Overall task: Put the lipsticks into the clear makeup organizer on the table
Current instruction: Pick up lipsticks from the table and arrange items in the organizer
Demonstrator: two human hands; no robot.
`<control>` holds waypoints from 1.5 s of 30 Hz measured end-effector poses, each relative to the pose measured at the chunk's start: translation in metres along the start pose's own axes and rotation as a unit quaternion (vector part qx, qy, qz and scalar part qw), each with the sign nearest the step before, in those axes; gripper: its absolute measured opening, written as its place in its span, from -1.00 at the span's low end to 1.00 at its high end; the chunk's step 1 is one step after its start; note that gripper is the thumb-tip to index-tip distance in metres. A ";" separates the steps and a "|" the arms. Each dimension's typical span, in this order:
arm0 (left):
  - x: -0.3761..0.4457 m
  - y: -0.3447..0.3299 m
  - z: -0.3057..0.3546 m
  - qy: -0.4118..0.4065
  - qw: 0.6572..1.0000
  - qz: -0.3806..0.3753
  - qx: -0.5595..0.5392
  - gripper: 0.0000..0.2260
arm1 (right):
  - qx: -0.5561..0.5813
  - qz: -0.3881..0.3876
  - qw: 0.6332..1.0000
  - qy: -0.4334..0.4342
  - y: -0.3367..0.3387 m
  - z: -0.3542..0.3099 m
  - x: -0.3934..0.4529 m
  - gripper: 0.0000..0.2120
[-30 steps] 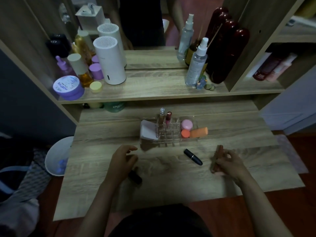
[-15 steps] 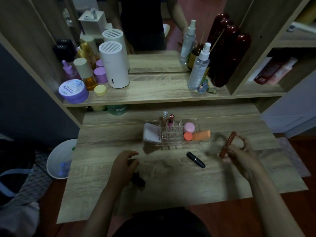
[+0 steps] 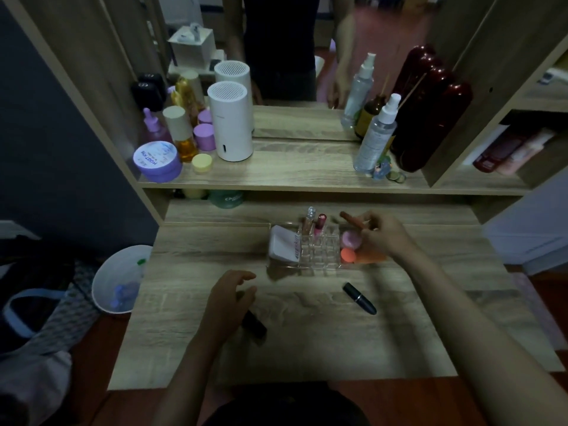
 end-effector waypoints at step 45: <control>-0.016 0.025 -0.017 0.033 0.990 -0.130 0.046 -0.81 | -0.236 0.140 0.927 0.255 -0.006 -0.015 -0.015 -0.64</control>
Point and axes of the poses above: each hand's wrist, its own x-axis towards the middle knuckle, its own y-axis out of the back of the hand, z = x × y, the point moved 2 cm from there along x, towards the middle knuckle, and after that the axes turned 9 degrees about y, right-handed, at the moved point
